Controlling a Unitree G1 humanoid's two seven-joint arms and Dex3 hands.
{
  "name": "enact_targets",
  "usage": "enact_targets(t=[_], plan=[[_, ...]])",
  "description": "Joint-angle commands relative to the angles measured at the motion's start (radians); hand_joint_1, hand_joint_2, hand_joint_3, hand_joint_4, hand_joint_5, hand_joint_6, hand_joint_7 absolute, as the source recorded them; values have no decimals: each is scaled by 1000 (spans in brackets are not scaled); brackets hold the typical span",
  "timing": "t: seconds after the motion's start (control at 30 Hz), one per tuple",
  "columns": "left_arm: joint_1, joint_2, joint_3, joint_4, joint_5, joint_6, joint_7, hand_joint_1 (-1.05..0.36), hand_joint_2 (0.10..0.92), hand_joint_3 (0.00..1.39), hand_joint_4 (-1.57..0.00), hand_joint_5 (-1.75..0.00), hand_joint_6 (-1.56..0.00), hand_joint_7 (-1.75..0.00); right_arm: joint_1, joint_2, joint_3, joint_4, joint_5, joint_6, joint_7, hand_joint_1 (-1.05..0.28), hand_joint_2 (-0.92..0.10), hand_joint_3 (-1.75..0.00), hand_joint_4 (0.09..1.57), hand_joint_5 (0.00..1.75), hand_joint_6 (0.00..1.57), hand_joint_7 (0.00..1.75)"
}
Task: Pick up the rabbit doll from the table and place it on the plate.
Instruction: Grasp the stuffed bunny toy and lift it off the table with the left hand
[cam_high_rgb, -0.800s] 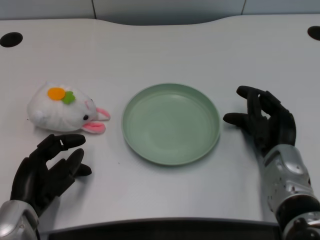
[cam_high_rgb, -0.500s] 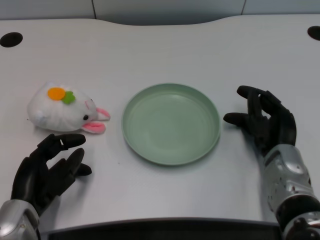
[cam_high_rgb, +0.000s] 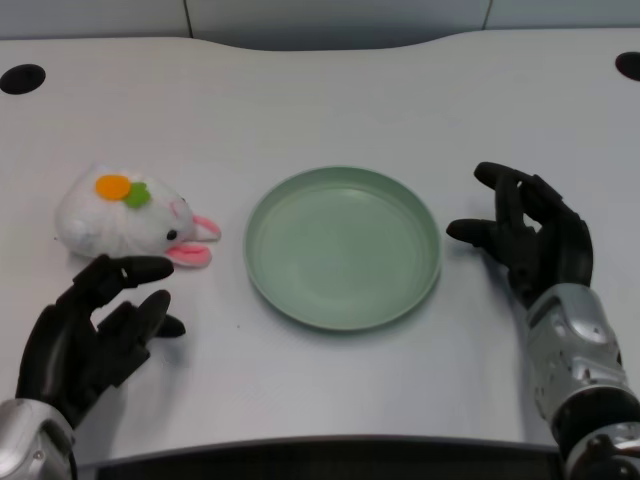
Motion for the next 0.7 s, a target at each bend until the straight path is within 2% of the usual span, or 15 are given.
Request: enact_targets(t=[0.03,0.1,0.17,0.23,0.4,0.43,0.6,0.7], plan=[[-1,10,2,-40,-1,-84,-25,-434,921,213,-319,-1559,-312,-1065,4,-3,-3,7,8,6,5,-392,-921,-403,696,1189,627,799],[-13,29,-3,-69,29,-122,-21,-481,921,211,-310,-1555,-313,-1063,5,-4,-2,10,6,-3,8,-395,-921,-397,690,1181,625,799],[-28,48,-5,-85,46,-136,-23,-497,921,229,-290,-1542,-297,-1054,5,-4,-1,10,4,-1,8,-393,-921,-396,679,1171,618,797],[-57,82,-9,-90,82,-160,-21,-468,921,238,-262,-1523,-285,-1046,2,-4,0,10,3,8,1,-394,-921,-400,674,1166,617,795],[-106,173,-33,-96,211,-186,-4,-442,921,219,-239,-1422,-273,-959,-1,0,3,12,-3,11,-13,-397,-921,-397,688,1178,630,797],[-121,203,-39,-103,242,-181,-7,-442,921,217,-242,-1408,-276,-945,-1,2,3,11,0,9,-11,-398,-921,-395,690,1180,632,798],[-187,327,-81,-98,377,-193,-27,-576,921,122,-232,-1030,-305,-625,-2,7,-1,10,5,13,-16,-392,-921,-390,713,1192,636,796],[-231,394,-116,-71,452,-206,-40,-621,921,62,-161,-888,-290,-469,0,8,4,8,-1,6,-17,-398,-921,-390,709,1180,637,791]])
